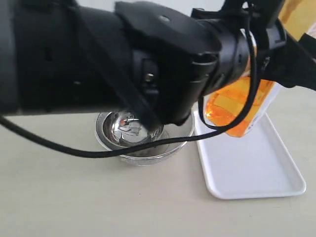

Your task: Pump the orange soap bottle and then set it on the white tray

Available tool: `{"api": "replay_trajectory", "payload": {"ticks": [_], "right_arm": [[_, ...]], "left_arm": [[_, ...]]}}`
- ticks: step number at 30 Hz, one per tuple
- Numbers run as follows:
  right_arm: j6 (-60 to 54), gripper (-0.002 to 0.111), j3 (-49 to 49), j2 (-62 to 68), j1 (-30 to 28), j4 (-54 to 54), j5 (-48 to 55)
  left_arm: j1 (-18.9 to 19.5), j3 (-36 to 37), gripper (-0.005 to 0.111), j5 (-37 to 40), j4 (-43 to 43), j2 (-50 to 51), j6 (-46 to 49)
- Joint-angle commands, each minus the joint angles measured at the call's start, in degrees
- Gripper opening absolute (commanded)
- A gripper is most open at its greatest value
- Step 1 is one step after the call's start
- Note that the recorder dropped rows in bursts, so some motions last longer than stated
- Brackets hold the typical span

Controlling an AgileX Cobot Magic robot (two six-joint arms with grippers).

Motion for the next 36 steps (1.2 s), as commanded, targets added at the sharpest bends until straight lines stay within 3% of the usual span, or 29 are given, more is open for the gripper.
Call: {"api": "replay_trajectory", "payload": {"ticks": [1,9,14,22,33,34,36], "right_arm": [[0.5,0.000,0.7,-5.9,-0.3,-2.9,3.5],[0.3,0.000,0.7,-10.8,-0.3,-6.3,7.2],[0.2,0.000,0.9,-10.8,1.0,-8.2,8.2],[0.1,0.000,3.7,-10.8,5.5,-11.7,8.2],[-1.2,0.000,5.5,-10.8,6.2,-11.8,8.2],[-1.2,0.000,5.5,-10.8,6.2,-11.8,8.2],[-1.2,0.000,5.5,-10.8,6.2,-11.8,8.2]], "left_arm": [[-0.1,-6.5,0.005,0.3,2.2,5.1,-3.4],[2.1,-15.5,0.005,4.7,2.2,15.4,-17.0],[2.4,-17.9,0.005,12.3,2.2,20.5,-16.1],[3.3,-20.2,0.005,11.5,2.2,27.4,-21.1],[3.3,-20.2,0.005,10.7,2.2,27.3,-20.0],[3.3,-20.2,0.006,10.1,2.2,27.3,-20.0],[3.3,-20.2,0.022,6.8,2.2,27.3,-20.0]]}}
